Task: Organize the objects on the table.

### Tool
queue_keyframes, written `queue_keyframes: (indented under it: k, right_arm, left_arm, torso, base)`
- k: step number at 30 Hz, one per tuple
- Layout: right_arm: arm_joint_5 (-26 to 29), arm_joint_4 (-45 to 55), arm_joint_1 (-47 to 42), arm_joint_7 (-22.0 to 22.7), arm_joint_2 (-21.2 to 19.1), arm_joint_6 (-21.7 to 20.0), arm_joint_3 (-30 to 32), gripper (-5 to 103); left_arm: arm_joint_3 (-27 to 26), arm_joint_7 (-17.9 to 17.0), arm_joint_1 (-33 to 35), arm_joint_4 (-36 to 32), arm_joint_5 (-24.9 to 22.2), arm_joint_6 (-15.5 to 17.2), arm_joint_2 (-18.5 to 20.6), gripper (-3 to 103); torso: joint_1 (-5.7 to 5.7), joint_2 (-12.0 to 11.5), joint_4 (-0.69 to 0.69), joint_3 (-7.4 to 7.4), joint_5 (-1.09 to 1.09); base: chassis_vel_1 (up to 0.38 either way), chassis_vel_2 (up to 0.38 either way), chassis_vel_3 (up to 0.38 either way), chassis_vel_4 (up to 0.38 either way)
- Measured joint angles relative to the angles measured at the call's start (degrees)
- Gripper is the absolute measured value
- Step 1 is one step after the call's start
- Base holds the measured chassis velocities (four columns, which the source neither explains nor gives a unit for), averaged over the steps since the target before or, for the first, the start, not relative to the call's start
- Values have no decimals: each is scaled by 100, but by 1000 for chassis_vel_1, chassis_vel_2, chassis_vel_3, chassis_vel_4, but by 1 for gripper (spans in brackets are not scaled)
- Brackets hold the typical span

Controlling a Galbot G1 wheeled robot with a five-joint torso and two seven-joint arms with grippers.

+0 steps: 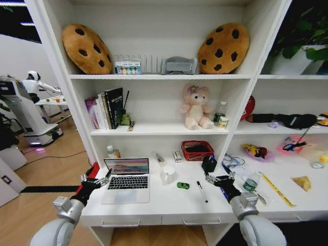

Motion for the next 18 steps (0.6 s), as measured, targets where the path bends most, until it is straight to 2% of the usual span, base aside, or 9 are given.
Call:
queue_keyframes:
  k: [1,5,8,11,13,14,15,17,18]
  right_arm:
    - [0,2,-3,15,-2,-12,-4,100]
    - [-3,6,-11,54,-3,-37,-8,100]
    - [-8,-18,-23,63,-6,-40,-6,100]
    - [-9,-28,-24,64,-5,-40,-6,100]
    - [-33,-70,-32,65,13,-32,-16,100]
    - [-33,-70,-32,65,13,-32,-16,100]
    - [-50,-96,-40,65,29,-14,-29,100]
    - [-69,-132,-62,65,48,22,-43,100]
    - [-69,-132,-62,65,48,22,-43,100]
  left_arm:
    - [7,-22,-8,-1,0,10,-4,103]
    - [30,-105,-50,-15,-55,19,-7,94]
    - [37,-137,-156,-119,-138,94,104,78]
    - [49,-171,-198,-157,-169,140,143,73]
    - [180,-428,-353,-267,-262,384,317,62]
    - [180,-428,-353,-267,-262,384,317,62]
    - [309,-549,-422,-306,-303,522,459,51]
    - [495,-650,-483,-389,-372,753,684,40]
    - [495,-650,-483,-389,-372,753,684,40]
  torso:
    - [0,0,1,0,0]
    - [-3,0,0,-1,0]
    - [-7,2,1,-2,0]
    - [-7,2,2,-2,0]
    - [-6,2,0,-2,0]
    - [-6,2,0,-2,0]
    - [-5,2,0,-2,0]
    - [-4,2,0,-1,0]
    - [-4,2,0,-1,0]
  base:
    - [-42,55,47,-45]
    - [-21,28,3,-13]
    - [0,0,0,0]
    - [0,0,0,0]
    - [0,0,0,0]
    - [0,0,0,0]
    - [0,0,0,0]
    - [0,0,0,0]
    - [0,0,0,0]
